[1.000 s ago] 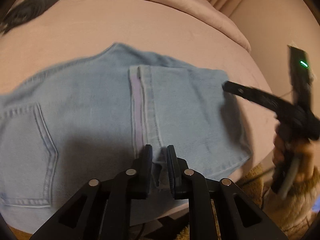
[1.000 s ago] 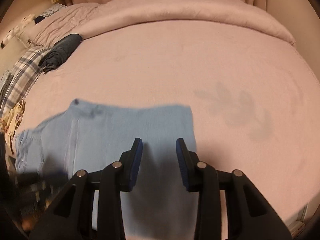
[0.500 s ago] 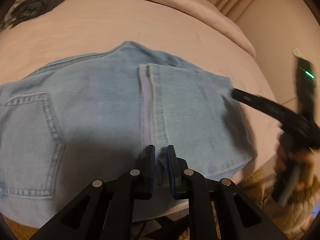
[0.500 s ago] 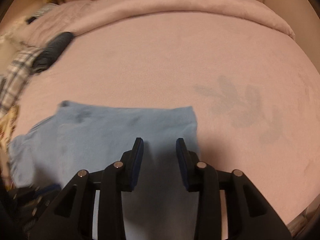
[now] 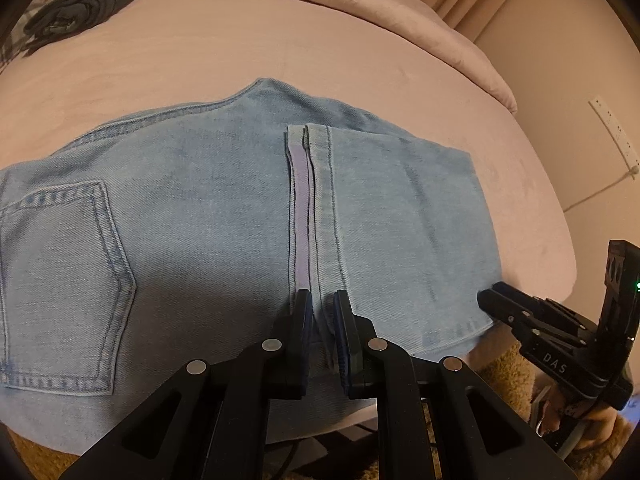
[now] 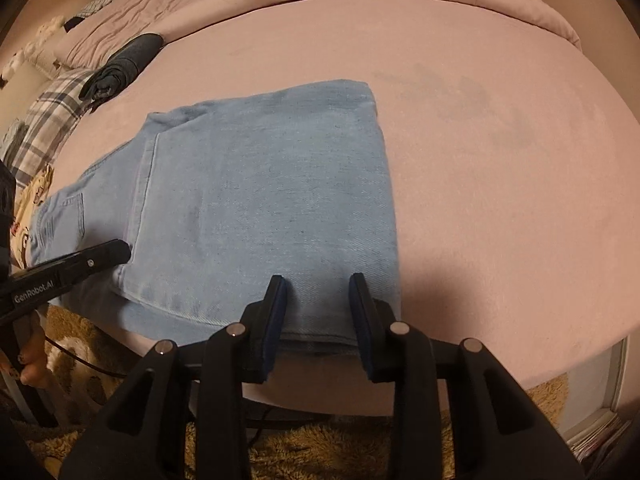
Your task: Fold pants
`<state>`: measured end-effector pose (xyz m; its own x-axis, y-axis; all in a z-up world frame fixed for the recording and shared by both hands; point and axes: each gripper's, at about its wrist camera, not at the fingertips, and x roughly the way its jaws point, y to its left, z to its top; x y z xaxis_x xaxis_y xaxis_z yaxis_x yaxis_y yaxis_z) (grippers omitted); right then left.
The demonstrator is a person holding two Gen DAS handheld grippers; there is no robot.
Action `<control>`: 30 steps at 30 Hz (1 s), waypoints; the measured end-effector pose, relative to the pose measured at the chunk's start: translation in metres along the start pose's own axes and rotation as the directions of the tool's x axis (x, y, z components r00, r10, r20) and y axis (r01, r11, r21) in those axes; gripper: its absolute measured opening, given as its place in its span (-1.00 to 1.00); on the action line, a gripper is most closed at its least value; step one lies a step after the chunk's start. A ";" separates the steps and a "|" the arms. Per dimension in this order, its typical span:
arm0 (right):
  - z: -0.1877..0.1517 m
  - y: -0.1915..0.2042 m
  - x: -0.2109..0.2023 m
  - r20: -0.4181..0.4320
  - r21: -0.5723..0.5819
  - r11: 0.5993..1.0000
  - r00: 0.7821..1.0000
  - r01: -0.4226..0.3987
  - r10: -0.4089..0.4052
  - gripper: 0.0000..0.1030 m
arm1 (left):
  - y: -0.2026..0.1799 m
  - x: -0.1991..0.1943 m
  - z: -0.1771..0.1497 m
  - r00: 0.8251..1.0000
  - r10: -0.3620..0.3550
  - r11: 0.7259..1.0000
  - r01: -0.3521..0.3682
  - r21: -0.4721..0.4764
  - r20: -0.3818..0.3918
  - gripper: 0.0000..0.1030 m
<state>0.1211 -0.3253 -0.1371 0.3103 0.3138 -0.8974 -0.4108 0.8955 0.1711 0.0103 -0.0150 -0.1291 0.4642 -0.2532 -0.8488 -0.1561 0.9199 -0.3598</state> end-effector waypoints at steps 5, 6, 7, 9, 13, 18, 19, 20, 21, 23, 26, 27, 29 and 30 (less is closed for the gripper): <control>0.002 0.003 -0.001 -0.005 -0.009 1.000 1.000 0.021 -0.021 -0.38 | 0.005 -0.003 0.000 1.000 -0.016 1.000 0.016 -0.008 0.002 -0.70; 0.002 0.007 0.000 -0.006 -0.005 1.000 1.000 0.021 -0.021 -0.38 | 0.006 -0.006 0.000 1.000 0.004 1.000 -0.004 -0.009 0.004 -0.70; 0.002 0.007 -0.001 -0.008 -0.005 1.000 1.000 0.022 -0.022 -0.38 | 0.008 -0.009 0.001 0.999 0.035 0.999 -0.035 -0.008 0.012 -0.70; 0.003 0.011 0.000 -0.008 -0.008 1.000 1.000 0.030 -0.030 -0.36 | 0.015 -0.019 0.002 0.998 0.046 0.999 -0.045 -0.022 0.032 -0.70; 0.009 0.021 -0.004 -0.013 -0.029 0.997 0.998 0.068 -0.068 -0.28 | 0.041 -0.050 0.004 0.993 0.080 0.993 -0.072 -0.092 0.090 -0.64; 0.031 0.051 -0.026 0.074 -0.090 0.995 0.997 0.044 -0.038 0.30 | 0.091 -0.103 0.001 0.954 0.205 0.964 -0.158 -0.215 0.218 0.61; 0.037 0.061 -0.027 0.095 -0.112 0.993 0.995 0.020 -0.010 0.33 | 0.103 -0.111 0.000 0.944 0.238 0.954 -0.181 -0.241 0.230 0.61; 0.040 0.066 -0.025 0.091 -0.118 0.993 0.996 0.006 0.005 0.33 | 0.116 -0.117 0.000 0.935 0.267 0.943 -0.203 -0.264 0.233 0.61; 0.044 0.073 -0.017 0.069 -0.113 0.994 0.997 -0.010 0.018 0.33 | 0.131 -0.124 -0.001 0.922 0.307 0.925 -0.232 -0.300 0.236 0.61; 0.046 0.082 -0.003 0.031 -0.105 0.994 0.999 -0.041 0.045 0.33 | 0.151 -0.131 -0.006 0.908 0.350 0.900 -0.258 -0.353 0.230 0.61; 0.040 0.091 0.023 -0.046 -0.093 0.993 0.997 -0.067 0.063 0.33 | 0.180 -0.129 -0.014 0.917 0.335 0.884 -0.227 -0.408 0.217 0.63; 0.038 0.094 0.026 -0.041 -0.104 0.993 0.998 -0.051 0.047 0.34 | 0.186 -0.125 -0.016 0.923 0.326 0.882 -0.219 -0.417 0.205 0.64; 0.037 0.100 0.026 -0.030 -0.130 0.991 0.999 -0.036 0.032 0.40 | 0.194 -0.111 -0.020 0.939 0.305 0.879 -0.212 -0.428 0.161 0.66; 0.038 0.100 0.026 -0.032 -0.125 0.991 0.999 -0.036 0.033 0.40 | 0.198 -0.104 -0.022 0.946 0.287 0.881 -0.200 -0.428 0.148 0.77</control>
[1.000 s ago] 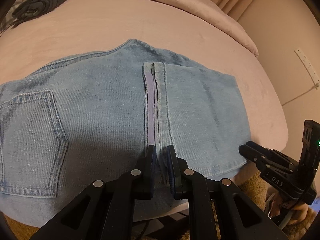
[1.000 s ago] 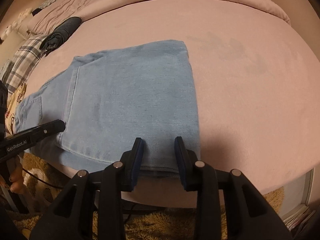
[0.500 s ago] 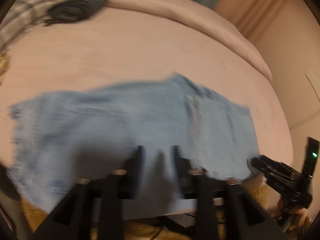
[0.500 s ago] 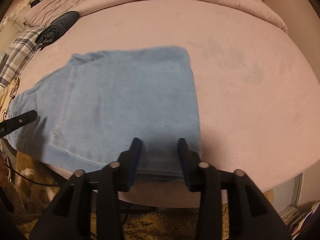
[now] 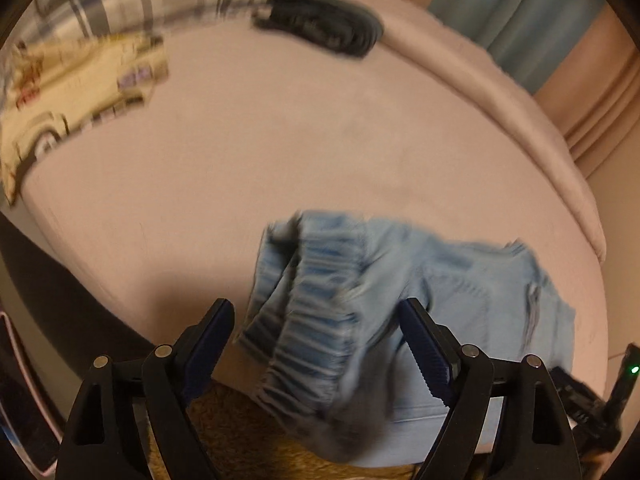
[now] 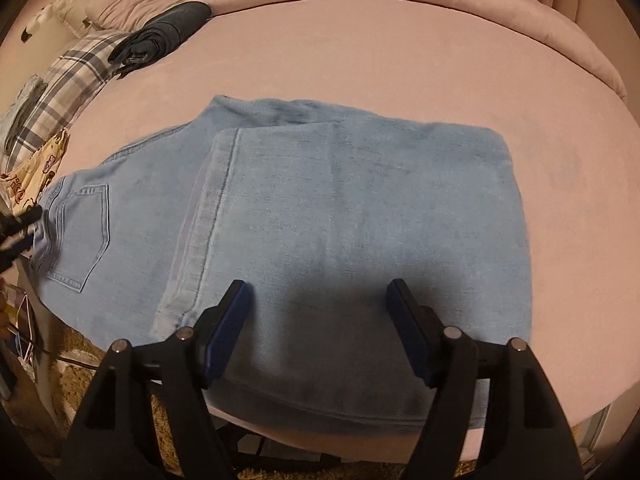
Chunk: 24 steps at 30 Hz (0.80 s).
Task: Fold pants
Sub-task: 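Grasp the elastic cuffs with the left tool and lift them over the jeans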
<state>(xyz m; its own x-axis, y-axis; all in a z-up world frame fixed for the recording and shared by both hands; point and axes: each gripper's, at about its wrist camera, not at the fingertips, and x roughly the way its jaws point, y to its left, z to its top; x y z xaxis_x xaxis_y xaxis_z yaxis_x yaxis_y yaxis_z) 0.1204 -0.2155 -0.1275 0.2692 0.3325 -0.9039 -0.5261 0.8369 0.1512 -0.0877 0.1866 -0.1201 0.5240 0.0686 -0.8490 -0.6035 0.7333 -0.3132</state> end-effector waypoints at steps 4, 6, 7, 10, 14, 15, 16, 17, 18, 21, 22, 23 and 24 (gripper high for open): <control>0.000 0.000 -0.001 0.003 0.001 1.000 1.000 -0.002 0.002 0.40 | -0.002 0.020 -0.009 0.999 -0.039 0.999 0.039 0.023 -0.011 0.95; 0.000 0.001 -0.001 0.006 -0.002 1.000 1.000 0.001 -0.001 0.43 | -0.011 0.025 -0.011 1.000 0.000 0.998 -0.001 0.066 0.007 0.95; 0.000 0.000 -0.001 0.007 -0.002 1.000 1.000 -0.001 0.001 0.48 | -0.014 0.025 -0.011 1.000 0.026 0.997 -0.026 0.071 0.007 0.92; -0.002 -0.003 -0.002 0.010 -0.005 1.000 1.000 -0.003 0.003 0.55 | -0.024 0.019 -0.009 0.999 0.032 0.996 -0.032 0.084 0.000 0.51; -0.003 -0.004 -0.003 0.019 -0.007 1.000 1.000 -0.005 0.005 0.55 | -0.022 0.011 -0.008 0.999 -0.047 0.999 0.048 0.018 -0.023 -0.07; -0.003 -0.006 -0.004 0.024 -0.002 1.000 1.000 -0.014 0.014 0.55 | -0.024 0.005 -0.008 0.998 -0.051 0.999 0.052 0.009 -0.021 -0.14; -0.005 -0.009 -0.006 0.027 0.002 1.000 0.999 -0.021 0.021 0.54 | -0.031 -0.005 -0.007 0.998 -0.059 0.998 0.059 0.009 -0.012 -0.16; -0.007 -0.013 -0.009 0.030 0.008 1.000 0.999 -0.029 0.029 0.52 | -0.038 -0.018 -0.006 0.997 -0.072 0.997 0.072 0.020 0.009 -0.17; -0.008 -0.015 -0.011 0.033 0.015 0.999 0.999 -0.036 0.036 0.49 | -0.048 -0.034 -0.003 0.993 -0.112 0.993 0.110 0.044 0.040 -0.18; -0.010 -0.026 -0.019 0.046 0.061 0.996 0.997 -0.064 0.061 0.45 | -0.094 -0.079 0.006 0.963 -0.248 0.957 0.228 0.177 0.102 -0.18; -0.011 -0.030 -0.021 0.054 0.078 0.995 0.996 -0.069 0.064 0.45 | -0.112 -0.092 0.006 0.954 -0.278 0.941 0.247 0.233 0.113 -0.18; -0.012 -0.033 -0.024 0.061 0.090 0.994 0.996 -0.069 0.064 0.45 | -0.128 -0.099 0.005 0.946 -0.305 0.924 0.265 0.275 0.112 -0.18; -0.013 -0.038 -0.027 0.071 0.101 0.993 0.996 -0.067 0.060 0.45 | -0.145 -0.104 0.003 0.938 -0.333 0.902 0.287 0.322 0.095 -0.18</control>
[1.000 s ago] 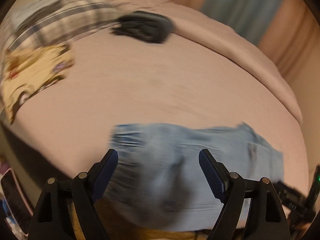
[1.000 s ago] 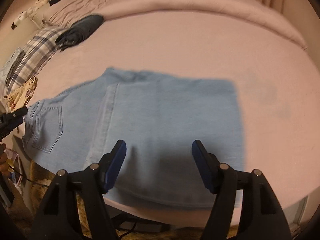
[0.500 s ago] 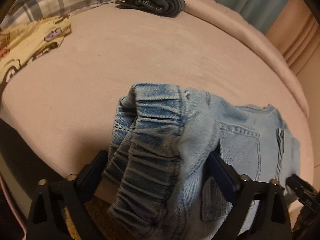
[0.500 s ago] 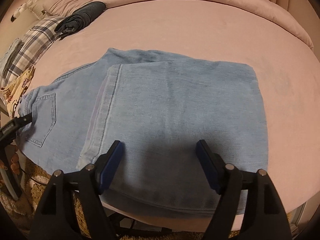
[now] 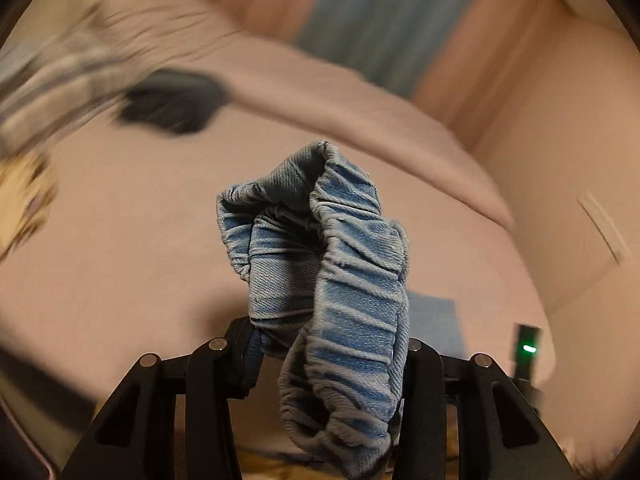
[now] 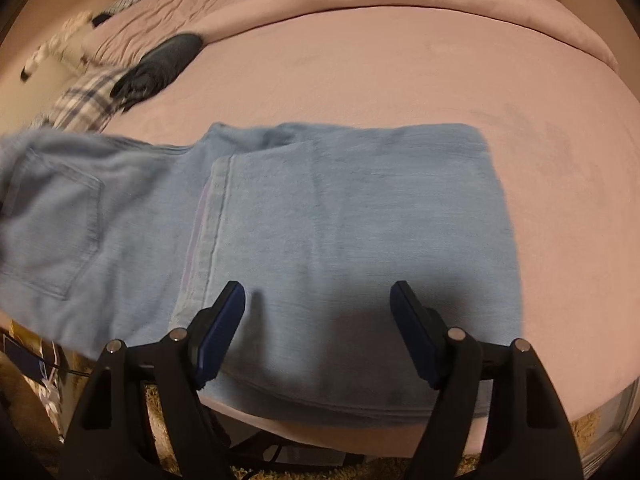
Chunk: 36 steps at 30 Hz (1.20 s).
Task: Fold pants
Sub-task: 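Grasp the elastic cuffs with the left tool and lift them over the jeans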
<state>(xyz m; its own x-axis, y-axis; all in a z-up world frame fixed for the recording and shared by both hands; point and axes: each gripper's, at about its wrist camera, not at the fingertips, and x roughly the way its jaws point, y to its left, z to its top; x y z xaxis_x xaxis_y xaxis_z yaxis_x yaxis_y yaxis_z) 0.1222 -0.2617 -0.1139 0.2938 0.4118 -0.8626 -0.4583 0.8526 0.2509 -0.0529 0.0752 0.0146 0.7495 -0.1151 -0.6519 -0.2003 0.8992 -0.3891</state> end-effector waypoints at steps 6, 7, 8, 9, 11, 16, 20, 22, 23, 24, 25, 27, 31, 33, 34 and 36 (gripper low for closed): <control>-0.009 -0.032 -0.027 0.066 0.094 0.996 0.998 0.006 -0.012 0.47 | -0.083 0.054 0.004 0.977 -0.156 0.974 0.177 0.144 -0.148 -0.16; -0.011 -0.040 -0.031 0.074 0.112 0.994 0.997 0.010 -0.018 0.47 | -0.096 0.069 0.003 0.970 -0.167 0.968 0.195 0.157 -0.176 -0.15; -0.013 -0.044 -0.033 0.078 0.124 0.992 0.997 0.014 -0.024 0.47 | -0.104 0.082 0.002 0.962 -0.184 0.963 0.217 0.157 -0.203 -0.11; -0.015 -0.050 -0.037 0.082 0.137 0.990 0.996 0.018 -0.029 0.47 | -0.111 0.097 0.001 0.950 -0.201 0.960 0.240 0.145 -0.241 -0.08; -0.021 -0.062 -0.042 0.090 0.173 0.985 0.995 0.020 -0.037 0.47 | -0.125 0.125 -0.005 0.926 -0.213 0.957 0.262 0.126 -0.312 0.00; -0.033 -0.090 -0.054 0.106 0.265 0.964 0.993 0.015 -0.044 0.48 | -0.148 0.163 -0.017 0.862 -0.296 0.938 0.343 0.045 -0.411 0.47; -0.042 -0.102 -0.063 0.101 0.296 0.954 0.992 0.041 -0.074 0.49 | -0.154 0.163 -0.012 0.788 -0.447 0.887 0.452 -0.094 -0.424 0.70; -0.046 -0.108 -0.067 0.084 0.306 0.946 0.987 0.103 -0.135 0.50 | -0.150 0.155 -0.007 0.803 -0.444 0.888 0.454 -0.073 -0.397 0.70; -0.049 -0.111 -0.070 0.082 0.310 0.942 0.984 0.127 -0.160 0.51 | -0.150 0.150 -0.006 0.815 -0.432 0.893 0.445 -0.059 -0.387 0.70; -0.051 -0.115 -0.073 0.089 0.322 0.940 0.985 0.110 -0.146 0.51 | -0.145 0.145 -0.005 0.829 -0.415 0.902 0.430 -0.048 -0.376 0.70; -0.054 -0.120 -0.077 0.098 0.348 0.935 0.989 0.067 -0.108 0.49 | -0.135 0.136 -0.006 0.849 -0.386 0.915 0.401 -0.036 -0.360 0.70; -0.056 -0.129 -0.083 0.114 0.385 0.923 0.991 0.020 -0.069 0.49 | -0.120 0.130 -0.004 0.898 -0.298 0.950 0.313 -0.006 -0.323 0.70; -0.049 -0.130 -0.094 0.155 0.400 0.916 0.987 -0.015 -0.051 0.61 | -0.082 0.126 -0.009 0.941 -0.164 0.984 0.177 0.019 -0.295 0.70; -0.041 -0.130 -0.091 0.168 0.397 0.914 0.986 -0.084 0.017 0.62 | -0.066 0.126 -0.015 0.947 -0.118 0.992 0.126 0.008 -0.298 0.70; -0.035 -0.126 -0.089 0.176 0.388 0.914 0.983 -0.120 0.054 0.62 | -0.059 0.126 -0.020 0.949 -0.086 0.996 0.093 0.008 -0.305 0.70; -0.024 -0.116 -0.085 0.184 0.355 0.922 0.978 -0.157 0.096 0.66 | -0.048 0.127 -0.029 0.950 -0.039 0.999 0.044 0.008 -0.310 0.70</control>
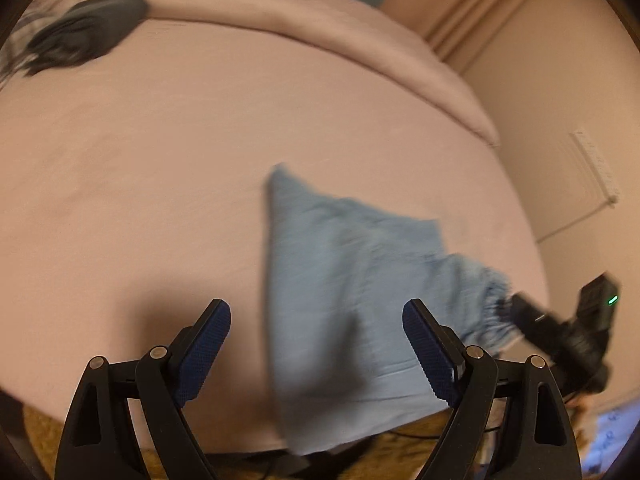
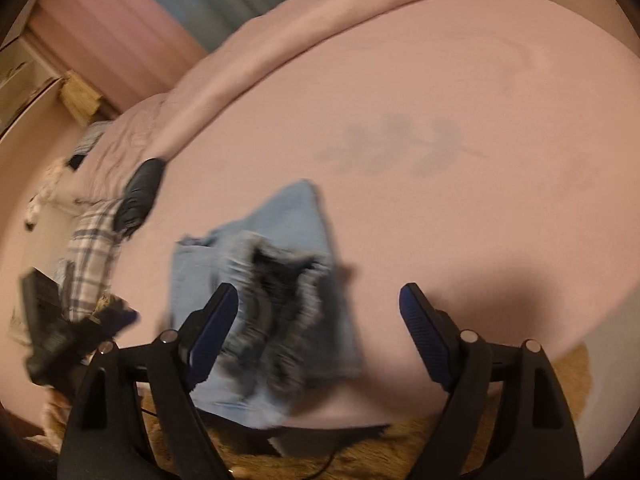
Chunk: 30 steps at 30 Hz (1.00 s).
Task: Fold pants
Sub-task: 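Grasp the elastic cuffs with the left tool and lift them over the jeans, then lay the cuffs onto the back pocket and open the left tool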
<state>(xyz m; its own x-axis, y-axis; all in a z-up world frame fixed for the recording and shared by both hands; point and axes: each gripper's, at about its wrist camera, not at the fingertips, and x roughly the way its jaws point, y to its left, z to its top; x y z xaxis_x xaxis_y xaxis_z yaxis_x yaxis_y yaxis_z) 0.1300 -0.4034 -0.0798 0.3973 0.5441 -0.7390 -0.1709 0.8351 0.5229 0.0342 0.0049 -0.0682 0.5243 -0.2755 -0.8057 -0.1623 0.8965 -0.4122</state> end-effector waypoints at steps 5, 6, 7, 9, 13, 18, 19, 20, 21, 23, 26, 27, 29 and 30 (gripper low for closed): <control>0.008 0.023 0.057 -0.099 -0.077 0.997 0.995 -0.015 0.007 0.03 | 0.020 0.007 -0.015 0.998 0.019 0.999 -0.022 -0.048 -0.052 0.70; 0.008 0.025 0.068 -0.123 -0.074 0.997 0.992 -0.015 0.006 -0.05 | 0.024 0.005 -0.016 0.998 0.025 0.998 -0.028 -0.055 -0.056 0.70; 0.008 0.031 0.071 -0.123 -0.069 0.998 0.992 -0.003 -0.006 -0.09 | 0.030 0.004 -0.019 0.998 0.028 0.998 -0.032 -0.058 -0.053 0.70; 0.011 0.049 0.063 -0.067 -0.164 0.986 0.997 0.021 -0.033 -0.12 | 0.029 -0.001 -0.017 0.999 0.028 0.998 -0.030 -0.055 -0.037 0.70; 0.032 0.081 0.035 0.071 -0.236 0.971 0.997 -0.026 0.044 -0.11 | 0.020 -0.004 -0.011 0.998 0.057 0.998 -0.057 -0.023 0.004 0.70; 0.034 0.060 0.082 -0.041 -0.242 0.963 0.990 0.120 -0.133 0.13 | 0.016 0.021 -0.018 0.994 0.101 0.995 -0.101 0.027 -0.034 0.70; 0.027 0.051 0.098 -0.073 -0.252 0.953 0.979 0.167 -0.191 0.32 | 0.022 0.025 -0.024 0.991 0.112 0.993 -0.110 0.038 -0.068 0.70; 0.024 0.044 0.098 -0.065 -0.227 0.960 0.981 0.162 -0.181 0.39 | 0.022 0.030 -0.025 0.988 0.125 0.992 -0.121 0.045 -0.092 0.70; 0.023 0.038 0.092 -0.056 -0.178 0.975 0.988 0.130 -0.142 0.38 | 0.022 0.033 -0.028 0.985 0.138 0.990 -0.134 0.050 -0.100 0.69; 0.027 0.035 0.075 -0.074 -0.122 0.987 0.991 0.105 -0.115 0.38 | 0.019 0.029 -0.031 0.986 0.143 0.988 -0.138 0.068 -0.084 0.64; 0.024 0.049 0.044 0.016 -0.208 0.962 0.984 0.177 -0.177 0.41 | 0.016 0.020 -0.031 0.992 0.095 0.994 -0.089 0.069 -0.082 0.45; 0.022 0.053 0.037 0.026 -0.231 0.955 0.983 0.184 -0.183 0.41 | 0.015 0.020 -0.033 0.993 0.076 0.995 -0.070 0.068 -0.086 0.37; 0.013 0.055 0.034 -0.003 -0.255 0.953 0.986 0.162 -0.168 0.19 | 0.016 0.024 -0.037 0.993 0.055 0.997 -0.048 0.067 -0.105 0.23; 0.008 0.049 0.036 -0.026 -0.263 0.952 0.985 0.157 -0.170 0.04 | 0.017 0.027 -0.040 0.992 0.058 0.996 -0.051 0.066 -0.109 0.22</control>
<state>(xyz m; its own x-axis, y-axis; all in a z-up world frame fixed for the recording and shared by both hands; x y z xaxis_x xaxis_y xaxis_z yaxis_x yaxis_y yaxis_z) 0.1430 -0.3438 -0.0777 0.3965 0.3964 -0.8280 -0.3372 0.9018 0.2702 0.0121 -0.0015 -0.1139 0.4199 -0.2592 -0.8698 -0.1330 0.9304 -0.3415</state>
